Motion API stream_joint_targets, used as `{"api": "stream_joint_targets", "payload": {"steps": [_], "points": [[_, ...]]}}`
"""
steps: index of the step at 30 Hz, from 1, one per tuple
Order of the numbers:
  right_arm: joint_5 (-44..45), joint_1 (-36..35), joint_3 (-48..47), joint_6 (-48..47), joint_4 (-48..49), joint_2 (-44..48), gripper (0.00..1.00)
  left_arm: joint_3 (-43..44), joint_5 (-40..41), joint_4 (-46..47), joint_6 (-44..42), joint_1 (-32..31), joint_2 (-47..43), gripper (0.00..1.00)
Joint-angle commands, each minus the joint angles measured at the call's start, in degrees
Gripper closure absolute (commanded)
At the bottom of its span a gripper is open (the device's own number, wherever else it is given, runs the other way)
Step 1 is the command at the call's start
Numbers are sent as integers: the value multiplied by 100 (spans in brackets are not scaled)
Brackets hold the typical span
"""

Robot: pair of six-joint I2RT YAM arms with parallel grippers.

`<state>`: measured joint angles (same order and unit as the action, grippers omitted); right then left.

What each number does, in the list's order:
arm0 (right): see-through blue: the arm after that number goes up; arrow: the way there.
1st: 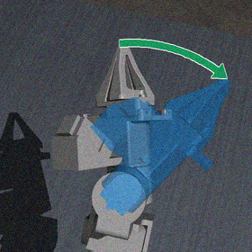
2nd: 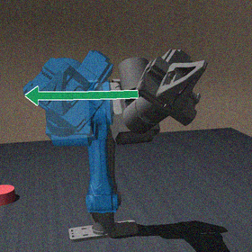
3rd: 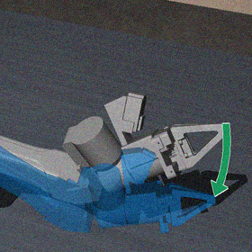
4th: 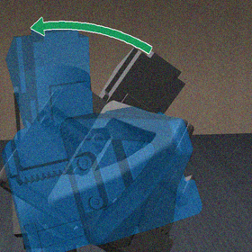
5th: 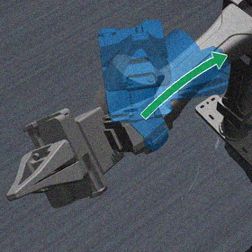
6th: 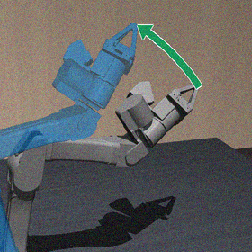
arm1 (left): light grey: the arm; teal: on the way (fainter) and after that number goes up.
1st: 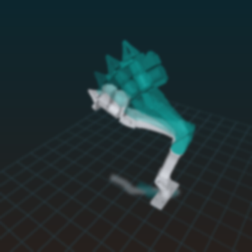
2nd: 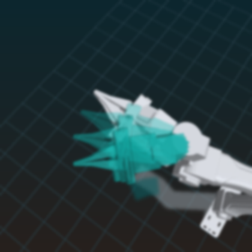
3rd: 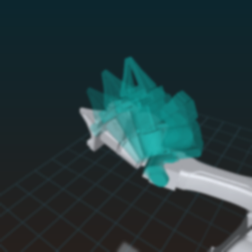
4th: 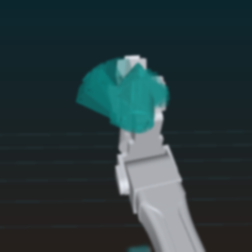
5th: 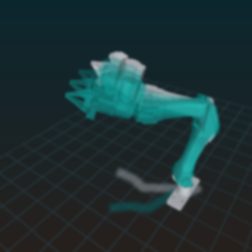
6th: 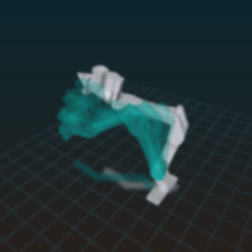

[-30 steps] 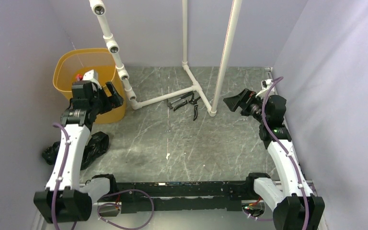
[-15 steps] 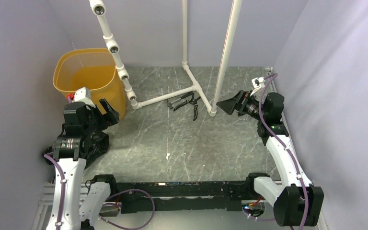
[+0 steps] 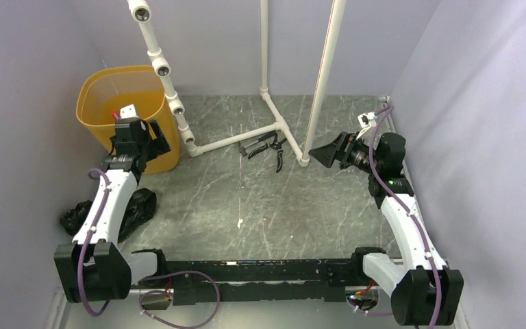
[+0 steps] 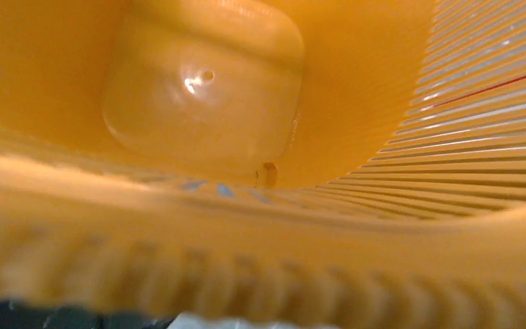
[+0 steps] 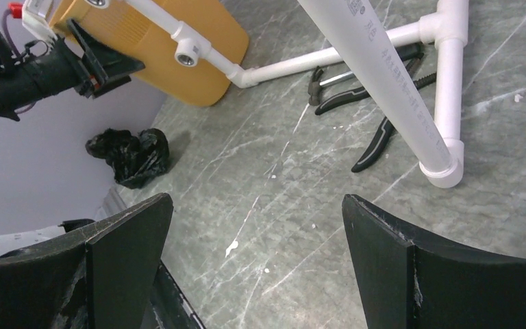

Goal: Put the trash bags into the trash bin

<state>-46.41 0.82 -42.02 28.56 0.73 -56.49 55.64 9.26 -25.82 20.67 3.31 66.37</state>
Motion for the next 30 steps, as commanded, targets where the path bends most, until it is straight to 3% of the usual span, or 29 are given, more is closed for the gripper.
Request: {"api": "stream_joint_targets", "payload": {"steps": [1,4,7,14,20,24,30], "points": [[166,-24,-310,-342,-248,215,0,44,3,1754,-185,46,263,7],[172,-21,-336,-376,-314,216,0,179,-151,1844,-192,45,557,7],[163,-22,-336,-407,-349,215,0,288,-388,1290,-143,42,556,7],[-44,-26,-247,-355,-143,100,0,-591,-510,572,281,42,-650,7],[-184,-322,-356,-397,-38,-270,0,-1173,-1190,395,302,47,-1562,7],[722,-1060,-779,-836,-796,-595,0,-1062,-1090,-74,202,45,-1682,7],[3048,-2218,-1158,-987,-1177,-967,0,-982,-1144,-316,204,45,-1726,7]]}}
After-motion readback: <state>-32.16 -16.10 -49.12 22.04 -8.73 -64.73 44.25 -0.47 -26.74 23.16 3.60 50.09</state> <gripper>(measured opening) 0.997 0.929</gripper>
